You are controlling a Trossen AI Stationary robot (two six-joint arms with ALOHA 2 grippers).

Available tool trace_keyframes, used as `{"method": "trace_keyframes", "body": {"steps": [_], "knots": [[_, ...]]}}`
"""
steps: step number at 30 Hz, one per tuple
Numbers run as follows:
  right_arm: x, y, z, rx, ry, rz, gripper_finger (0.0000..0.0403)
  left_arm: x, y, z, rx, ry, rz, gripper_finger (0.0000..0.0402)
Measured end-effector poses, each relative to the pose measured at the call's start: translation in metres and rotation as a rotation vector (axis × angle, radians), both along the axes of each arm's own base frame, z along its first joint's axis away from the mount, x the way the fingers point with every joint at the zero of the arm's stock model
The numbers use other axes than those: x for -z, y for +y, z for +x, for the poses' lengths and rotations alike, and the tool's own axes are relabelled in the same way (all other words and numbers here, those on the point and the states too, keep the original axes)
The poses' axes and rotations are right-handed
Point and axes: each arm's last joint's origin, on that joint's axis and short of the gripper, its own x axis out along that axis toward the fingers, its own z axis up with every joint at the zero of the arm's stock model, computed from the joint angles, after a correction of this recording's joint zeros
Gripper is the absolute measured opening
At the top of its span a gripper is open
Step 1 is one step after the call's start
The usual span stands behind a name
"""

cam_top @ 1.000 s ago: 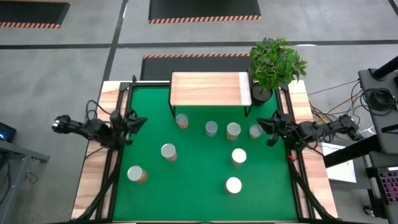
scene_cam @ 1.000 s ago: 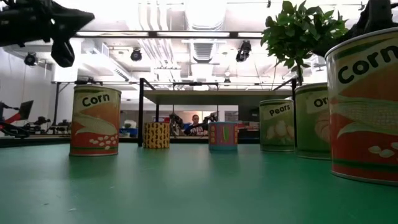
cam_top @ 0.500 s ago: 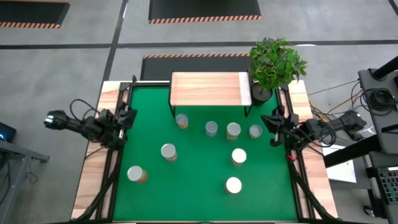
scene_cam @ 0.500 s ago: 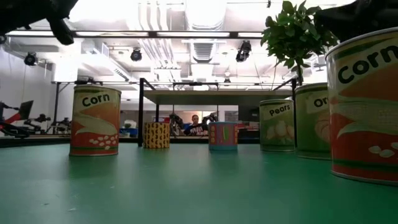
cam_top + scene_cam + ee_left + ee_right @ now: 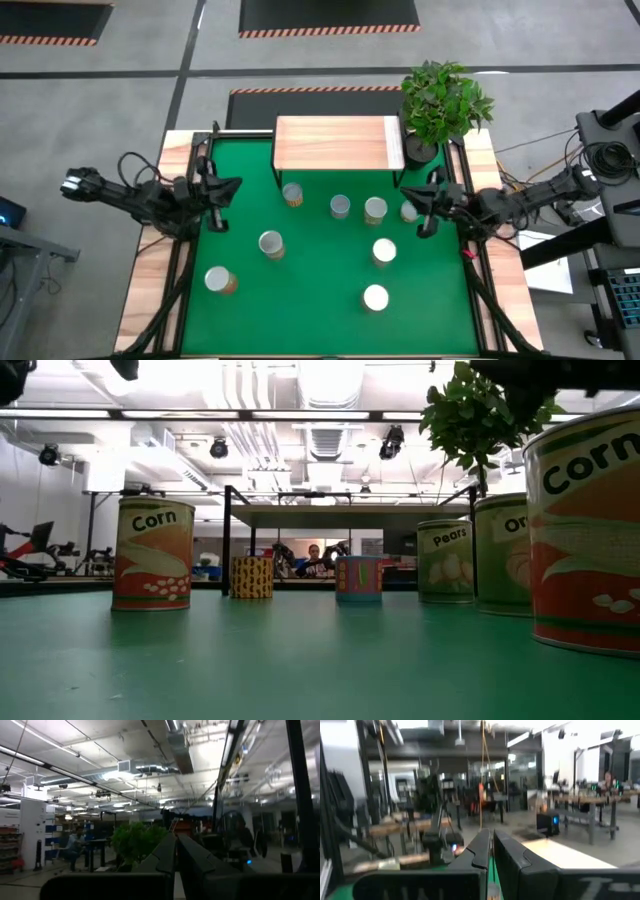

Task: Pick and place cans onto a shelf
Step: Put the small canned corn on the shelf

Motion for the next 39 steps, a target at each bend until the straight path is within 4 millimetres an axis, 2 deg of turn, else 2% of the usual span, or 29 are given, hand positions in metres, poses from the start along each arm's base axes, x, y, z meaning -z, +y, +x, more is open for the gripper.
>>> {"method": "trace_keyframes", "body": {"steps": [4,7,10,14,21,28,34,39], "knots": [[-0.011,0.005,0.022,0.045,0.111,0.035,0.0013,-0.011,-0.001,0.004,-0.023,0.076,0.058,0.0],[-0.011,0.008,0.039,0.085,0.22,0.043,0.0013,-0.018,-0.002,0.006,-0.023,0.14,0.08,0.0],[-0.021,0.012,0.056,0.113,0.261,0.067,0.0013,-0.024,-0.002,0.007,-0.021,0.215,0.1,0.0],[-0.016,0.018,0.078,0.135,0.386,0.06,0.0013,-0.03,-0.002,0.007,-0.015,0.283,0.108,0.0],[-0.016,0.023,0.117,0.144,0.586,0.05,0.0013,-0.034,-0.002,0.007,-0.011,0.299,0.104,0.0],[-0.011,0.014,0.155,0.139,0.858,0.109,0.0013,-0.037,-0.003,0.01,-0.017,0.303,0.12,0.0],[-0.008,-0.002,0.19,0.282,0.985,0.252,0.0013,-0.038,-0.003,0.012,-0.019,0.311,0.127,0.0],[0.005,-0.011,0.217,0.383,1.062,0.339,0.0013,-0.037,-0.004,0.016,-0.019,0.324,0.131,0.0]]}}
